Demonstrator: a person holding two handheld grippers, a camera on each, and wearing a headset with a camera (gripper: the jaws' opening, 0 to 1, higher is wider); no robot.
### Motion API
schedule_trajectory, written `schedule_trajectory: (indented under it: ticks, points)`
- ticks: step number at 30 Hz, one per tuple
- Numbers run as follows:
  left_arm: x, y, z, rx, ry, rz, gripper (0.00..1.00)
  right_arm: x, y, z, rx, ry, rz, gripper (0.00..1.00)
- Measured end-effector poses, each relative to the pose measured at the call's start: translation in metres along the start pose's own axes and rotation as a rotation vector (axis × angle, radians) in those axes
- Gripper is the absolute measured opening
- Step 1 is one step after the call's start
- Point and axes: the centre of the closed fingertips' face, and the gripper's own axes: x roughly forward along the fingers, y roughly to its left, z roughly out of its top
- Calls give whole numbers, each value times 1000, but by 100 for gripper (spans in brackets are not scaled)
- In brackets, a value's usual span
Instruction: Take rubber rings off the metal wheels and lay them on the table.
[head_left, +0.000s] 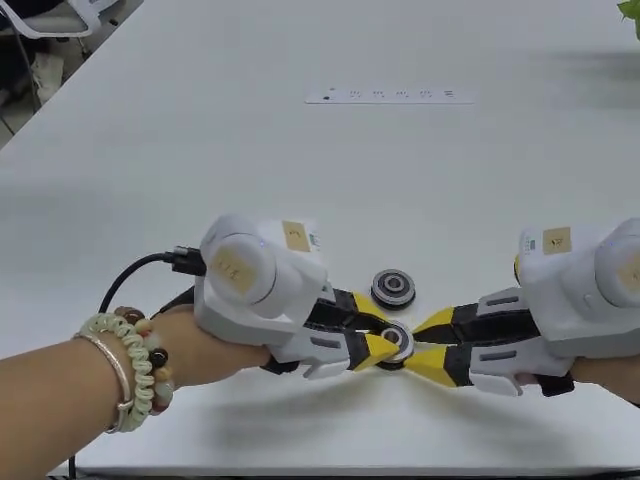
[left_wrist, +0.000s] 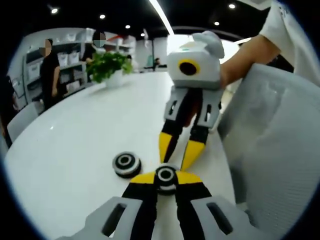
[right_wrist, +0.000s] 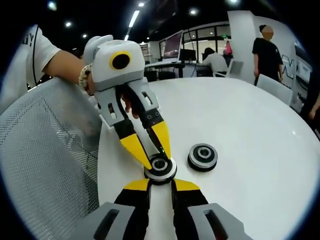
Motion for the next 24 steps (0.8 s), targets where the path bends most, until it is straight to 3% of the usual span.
schedule_trajectory:
  ticks: [4, 9, 13, 24]
  points:
    - [0, -1, -1, 0, -2, 1, 14, 2, 2, 5, -8, -18, -5, 23]
    - [0, -2, -1, 1, -3, 2, 14, 5, 2, 7, -28, -14, -12, 25]
    - [0, -2, -1, 1, -4, 2, 14, 3, 4, 1, -44, 11, -4, 20]
    - [0, -3, 0, -4, -7, 4, 14, -1, 5, 0, -22, 6, -3, 15]
